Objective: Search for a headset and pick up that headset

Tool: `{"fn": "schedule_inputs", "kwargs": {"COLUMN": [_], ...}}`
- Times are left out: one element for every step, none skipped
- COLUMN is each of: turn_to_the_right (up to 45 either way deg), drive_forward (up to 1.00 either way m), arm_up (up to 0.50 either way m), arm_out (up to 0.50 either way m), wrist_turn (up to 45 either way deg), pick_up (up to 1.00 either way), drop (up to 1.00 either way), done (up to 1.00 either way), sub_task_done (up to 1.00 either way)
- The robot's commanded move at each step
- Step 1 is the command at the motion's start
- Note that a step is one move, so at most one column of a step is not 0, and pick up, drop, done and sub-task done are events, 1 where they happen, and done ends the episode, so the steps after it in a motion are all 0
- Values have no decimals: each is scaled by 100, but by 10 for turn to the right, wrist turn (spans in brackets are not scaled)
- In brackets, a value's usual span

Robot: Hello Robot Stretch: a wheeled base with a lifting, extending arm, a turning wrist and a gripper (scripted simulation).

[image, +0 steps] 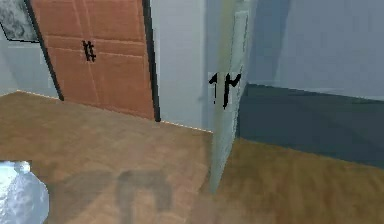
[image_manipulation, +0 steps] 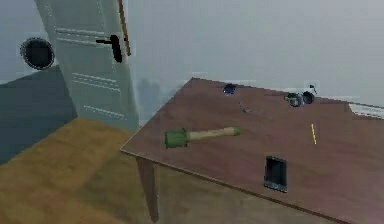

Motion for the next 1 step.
{"fn": "schedule_inputs", "kwargs": {"turn_to_the_right": [300], "drive_forward": [0], "arm_up": [0], "arm_out": [0], "wrist_turn": [0], "pick_up": [0], "drop": [0], "done": [0], "sub_task_done": [0]}}
